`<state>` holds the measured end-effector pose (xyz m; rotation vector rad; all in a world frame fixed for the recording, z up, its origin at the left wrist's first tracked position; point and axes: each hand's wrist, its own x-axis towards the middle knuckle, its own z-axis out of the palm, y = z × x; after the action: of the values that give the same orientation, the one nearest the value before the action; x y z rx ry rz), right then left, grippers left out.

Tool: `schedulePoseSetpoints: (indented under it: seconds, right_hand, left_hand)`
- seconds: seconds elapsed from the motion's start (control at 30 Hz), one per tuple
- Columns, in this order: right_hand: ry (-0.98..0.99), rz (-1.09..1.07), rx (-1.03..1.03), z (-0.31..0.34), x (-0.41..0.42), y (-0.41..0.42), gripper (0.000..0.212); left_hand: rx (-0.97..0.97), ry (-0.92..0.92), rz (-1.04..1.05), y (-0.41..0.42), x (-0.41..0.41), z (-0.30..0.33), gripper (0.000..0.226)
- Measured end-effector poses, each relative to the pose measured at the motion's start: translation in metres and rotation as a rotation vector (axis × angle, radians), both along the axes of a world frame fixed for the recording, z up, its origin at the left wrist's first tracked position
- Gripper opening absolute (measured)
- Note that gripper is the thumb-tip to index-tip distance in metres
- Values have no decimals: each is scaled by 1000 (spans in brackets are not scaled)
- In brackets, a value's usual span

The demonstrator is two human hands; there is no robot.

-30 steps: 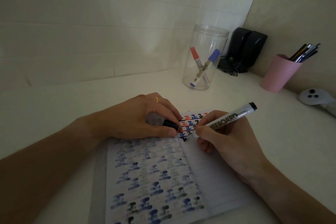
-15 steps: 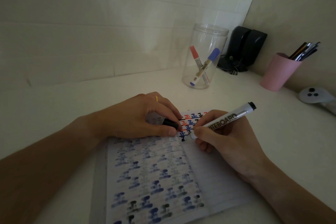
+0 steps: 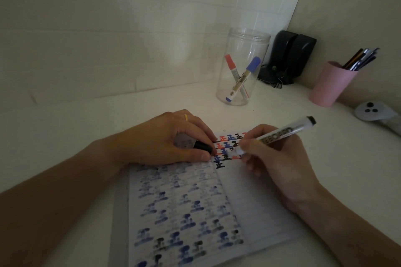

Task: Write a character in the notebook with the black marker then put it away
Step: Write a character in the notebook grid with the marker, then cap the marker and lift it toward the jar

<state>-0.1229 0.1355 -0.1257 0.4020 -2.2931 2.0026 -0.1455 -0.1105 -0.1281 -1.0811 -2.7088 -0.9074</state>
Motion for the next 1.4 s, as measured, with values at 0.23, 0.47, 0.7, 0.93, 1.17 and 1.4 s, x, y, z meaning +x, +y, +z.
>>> schedulePoseSetpoints:
  seconds: [0.23,0.47,0.7,0.93,1.17,1.4]
  right_hand:
    - [4,-126,-261,31,-31,-3,15]
    - [-158,-62,-485,12,-43,-1,22]
    - [-160,0,-551,11,-42,6,15]
    - [-162,100,-538,10,-38,1,26]
    - [-167,147,-496,11,-34,-2,26]
    - [-197,246,-491,15,-27,-4,14]
  left_hand:
    - [-26,26,15,2,4,5,28]
    - [97,112,121,7,8,4,23]
    - [270,200,363,6,5,4,33]
    - [307,209,368,8,7,7,32]
    - [336,182,341,10,11,9,33]
    - [409,200,309,13,13,9,38]
